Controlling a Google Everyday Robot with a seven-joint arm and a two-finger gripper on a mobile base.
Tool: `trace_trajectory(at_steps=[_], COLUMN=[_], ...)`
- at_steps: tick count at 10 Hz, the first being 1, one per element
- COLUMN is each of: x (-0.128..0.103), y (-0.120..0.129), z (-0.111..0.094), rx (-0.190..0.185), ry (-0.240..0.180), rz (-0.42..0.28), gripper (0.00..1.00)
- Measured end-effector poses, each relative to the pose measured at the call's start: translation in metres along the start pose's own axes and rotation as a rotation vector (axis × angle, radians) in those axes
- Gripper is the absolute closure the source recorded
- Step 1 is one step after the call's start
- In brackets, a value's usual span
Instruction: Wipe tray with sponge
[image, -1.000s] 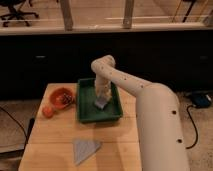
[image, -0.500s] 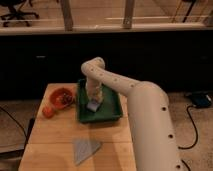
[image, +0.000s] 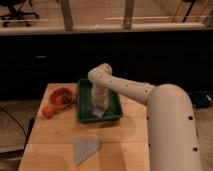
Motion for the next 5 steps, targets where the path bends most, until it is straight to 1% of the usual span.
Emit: trace_trajectory(at_steps=[2, 3, 4, 5], x=[0.026, 0.034, 0.034, 0.026], y=[-0.007, -0.021, -0.027, -0.044], z=[-0.003, -0.003, -0.002, 0.001], rx=[0.01, 0.01, 0.012, 0.012], ry=[0.009, 0.006, 0.005, -0.002], rz=[0.022, 0.014, 0.007, -0.015], gripper=[1.0, 1.0, 1.0, 1.0])
